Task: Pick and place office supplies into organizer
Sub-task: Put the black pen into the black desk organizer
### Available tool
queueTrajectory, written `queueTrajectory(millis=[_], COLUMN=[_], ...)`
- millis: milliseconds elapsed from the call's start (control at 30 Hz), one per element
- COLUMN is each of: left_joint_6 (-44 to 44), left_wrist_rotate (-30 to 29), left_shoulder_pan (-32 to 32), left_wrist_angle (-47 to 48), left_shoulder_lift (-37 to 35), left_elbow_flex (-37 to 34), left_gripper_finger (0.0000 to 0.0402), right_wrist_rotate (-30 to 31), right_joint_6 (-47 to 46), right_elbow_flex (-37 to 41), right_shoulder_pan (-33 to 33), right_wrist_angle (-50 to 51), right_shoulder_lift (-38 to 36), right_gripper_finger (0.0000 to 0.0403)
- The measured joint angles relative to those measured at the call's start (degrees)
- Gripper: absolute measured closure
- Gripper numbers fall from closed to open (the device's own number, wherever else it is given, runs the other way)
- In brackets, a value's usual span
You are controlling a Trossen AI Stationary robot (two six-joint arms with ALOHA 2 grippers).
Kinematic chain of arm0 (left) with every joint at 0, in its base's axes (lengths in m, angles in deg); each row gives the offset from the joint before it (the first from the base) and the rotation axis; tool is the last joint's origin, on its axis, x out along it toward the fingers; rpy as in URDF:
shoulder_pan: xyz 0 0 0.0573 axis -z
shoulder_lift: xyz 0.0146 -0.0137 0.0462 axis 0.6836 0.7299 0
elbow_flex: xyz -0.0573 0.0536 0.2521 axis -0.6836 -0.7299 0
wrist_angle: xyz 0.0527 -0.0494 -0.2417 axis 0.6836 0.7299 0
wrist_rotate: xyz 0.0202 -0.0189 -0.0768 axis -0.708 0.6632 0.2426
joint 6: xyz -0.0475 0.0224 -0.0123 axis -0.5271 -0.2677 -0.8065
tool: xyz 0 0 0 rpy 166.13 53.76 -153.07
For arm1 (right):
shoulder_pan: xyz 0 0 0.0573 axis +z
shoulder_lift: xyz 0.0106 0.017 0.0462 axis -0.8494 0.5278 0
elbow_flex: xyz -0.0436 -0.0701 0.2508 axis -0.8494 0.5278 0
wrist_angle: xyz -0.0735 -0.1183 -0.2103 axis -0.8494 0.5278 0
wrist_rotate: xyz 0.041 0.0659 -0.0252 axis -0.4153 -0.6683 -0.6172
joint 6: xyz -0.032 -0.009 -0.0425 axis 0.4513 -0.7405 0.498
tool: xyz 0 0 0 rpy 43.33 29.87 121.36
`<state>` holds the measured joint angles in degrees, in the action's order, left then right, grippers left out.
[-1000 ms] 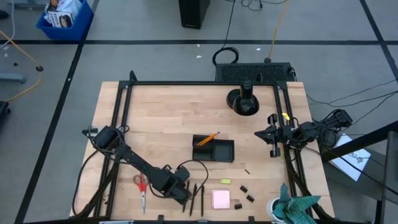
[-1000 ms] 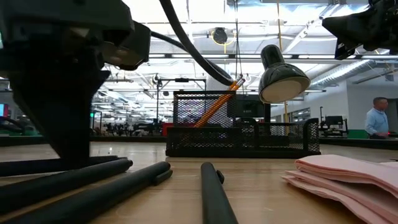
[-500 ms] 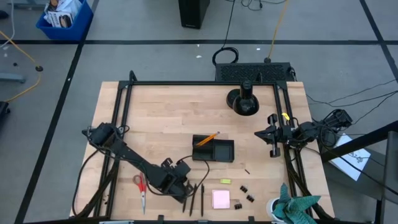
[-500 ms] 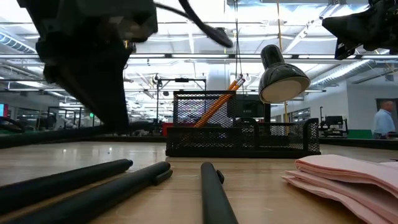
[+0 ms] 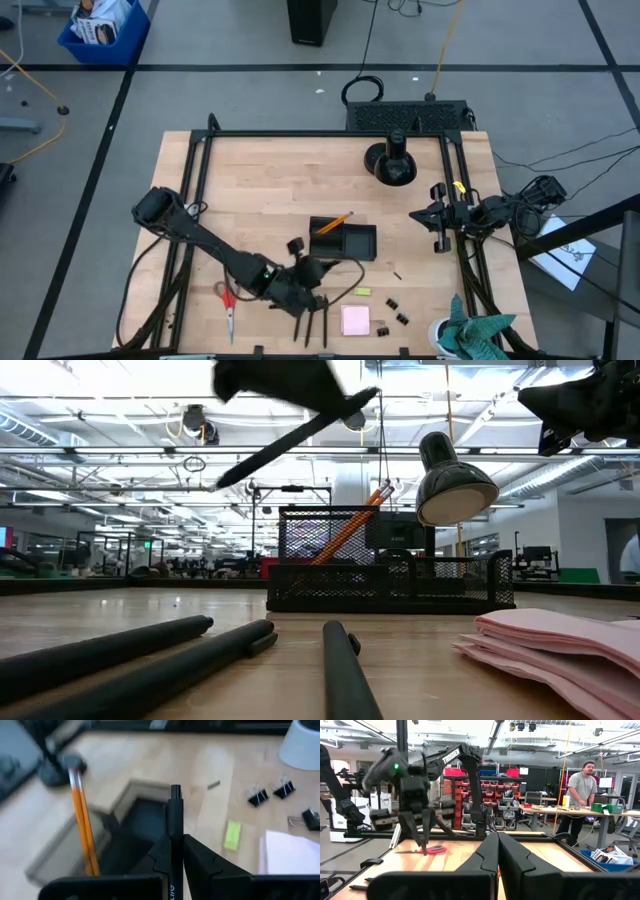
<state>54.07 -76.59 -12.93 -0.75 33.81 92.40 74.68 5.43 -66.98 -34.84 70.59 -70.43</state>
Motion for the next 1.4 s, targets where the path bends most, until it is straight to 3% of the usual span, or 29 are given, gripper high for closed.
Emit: queueTrajectory(millis=[300,500,700,900,1133,1400], left_joint_6=[25.8,32.1,33.5,37.3,33.4,27.3], left_wrist_rotate=[4.8,12.3,23.1,32.7,34.0,34.1], left_shoulder_pan=[-9.0,-16.2,-20.8,-23.3,-24.8,-25.4], left_wrist_angle=[-14.5,-19.3,-21.4,-39.4,-58.9,-69.8], left_shoulder_lift=[-2.2,-2.6,-2.5,-3.2,-7.5,-8.3], left_elbow_flex=[0.0,0.1,-0.3,-7.6,-22.6,-32.8], left_gripper_finger=[0.0371,0.0371,0.0371,0.0371,0.0371,0.0371], right_wrist_rotate=[0.0,0.0,0.0,0.0,0.0,0.1], right_joint_6=[0.1,0.1,0.1,0.1,0.0,0.3], right_elbow_flex=[0.0,0.0,0.0,0.0,0.0,0.0], right_shoulder_pan=[0.0,0.0,0.0,0.0,0.0,0.0], right_wrist_angle=[0.0,0.1,0.1,0.1,0.6,-1.0], right_shoulder_lift=[0.0,0.0,0.0,0.0,0.2,1.0], right_gripper_finger=[0.0403,0.0403,0.0403,0.0403,0.0403,0.0403])
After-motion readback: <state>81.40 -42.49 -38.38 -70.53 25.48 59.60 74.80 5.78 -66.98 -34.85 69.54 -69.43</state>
